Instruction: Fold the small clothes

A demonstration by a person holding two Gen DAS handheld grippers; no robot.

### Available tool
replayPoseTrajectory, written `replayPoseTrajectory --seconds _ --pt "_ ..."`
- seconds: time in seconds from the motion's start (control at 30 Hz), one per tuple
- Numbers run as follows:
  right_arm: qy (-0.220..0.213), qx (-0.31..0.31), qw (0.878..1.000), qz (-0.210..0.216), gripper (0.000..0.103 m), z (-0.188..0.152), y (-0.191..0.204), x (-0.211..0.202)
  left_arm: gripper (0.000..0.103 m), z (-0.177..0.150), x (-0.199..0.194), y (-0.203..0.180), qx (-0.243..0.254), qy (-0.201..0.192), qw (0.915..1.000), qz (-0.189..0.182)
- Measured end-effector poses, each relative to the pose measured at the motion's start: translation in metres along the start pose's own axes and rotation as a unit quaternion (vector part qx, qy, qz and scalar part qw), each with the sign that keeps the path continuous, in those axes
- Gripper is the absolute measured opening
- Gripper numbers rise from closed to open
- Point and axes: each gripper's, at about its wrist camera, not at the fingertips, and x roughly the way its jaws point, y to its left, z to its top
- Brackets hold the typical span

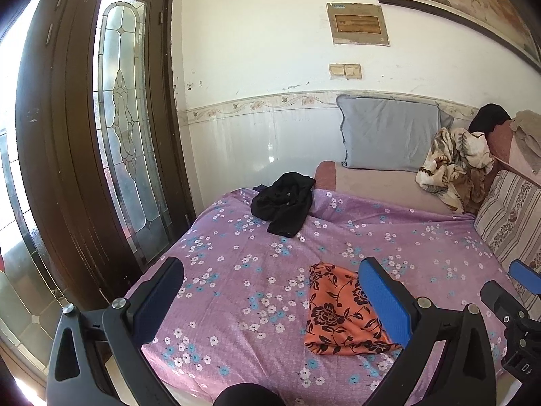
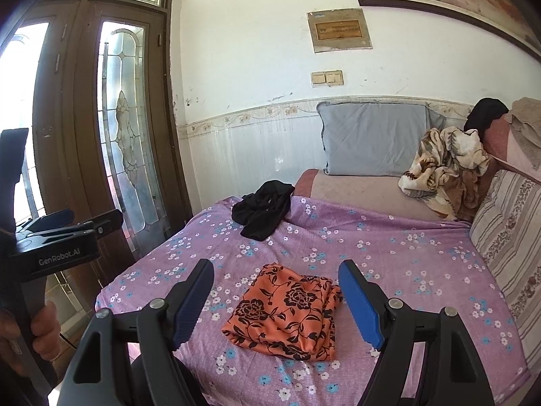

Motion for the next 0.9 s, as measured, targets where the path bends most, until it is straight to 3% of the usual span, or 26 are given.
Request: replayPoseTrajectory --seconds 0.9 --pt "0.030 0.002 1.000 -0.009 0.079 -0.009 0.005 0.027 0.103 -0.003 0.012 -0.003 0.009 0.007 0.9999 -0.012"
